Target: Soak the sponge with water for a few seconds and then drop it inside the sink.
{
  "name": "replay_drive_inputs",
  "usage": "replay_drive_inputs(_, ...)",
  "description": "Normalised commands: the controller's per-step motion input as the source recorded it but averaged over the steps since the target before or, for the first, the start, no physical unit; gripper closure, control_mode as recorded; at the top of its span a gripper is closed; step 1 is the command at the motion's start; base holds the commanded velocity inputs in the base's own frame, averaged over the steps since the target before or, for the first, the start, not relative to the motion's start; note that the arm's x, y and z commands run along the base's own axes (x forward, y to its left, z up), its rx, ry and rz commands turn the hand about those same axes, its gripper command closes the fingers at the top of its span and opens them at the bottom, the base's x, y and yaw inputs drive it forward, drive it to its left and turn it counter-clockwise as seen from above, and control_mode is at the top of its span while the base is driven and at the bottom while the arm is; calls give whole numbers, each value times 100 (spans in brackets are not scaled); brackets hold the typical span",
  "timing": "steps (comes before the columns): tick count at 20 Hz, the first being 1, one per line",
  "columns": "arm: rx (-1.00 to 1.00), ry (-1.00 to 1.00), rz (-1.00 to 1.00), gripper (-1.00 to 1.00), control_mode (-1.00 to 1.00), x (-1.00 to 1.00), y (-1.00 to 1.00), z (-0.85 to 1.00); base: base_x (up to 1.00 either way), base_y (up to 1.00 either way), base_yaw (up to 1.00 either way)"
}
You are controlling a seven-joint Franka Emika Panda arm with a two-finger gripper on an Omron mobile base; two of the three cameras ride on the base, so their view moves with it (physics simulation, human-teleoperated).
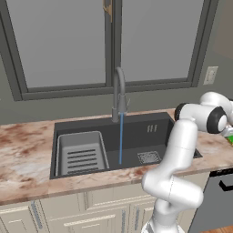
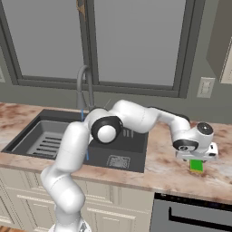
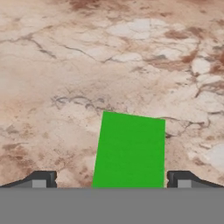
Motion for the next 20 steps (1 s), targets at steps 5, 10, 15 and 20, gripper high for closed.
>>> replay_drive_inputs(5,0,0,0,-100,-100,7,-10,-1,0,0,0)
replay_drive_inputs(10,0,0,0,-100,-100,0,-20,0,0,0,0)
replay_drive_inputs(15,0,0,0,-100,-100,0,-5,0,0,0,0)
replay_drive_inputs(20,0,0,0,-100,-100,0,0,0,0,0,0)
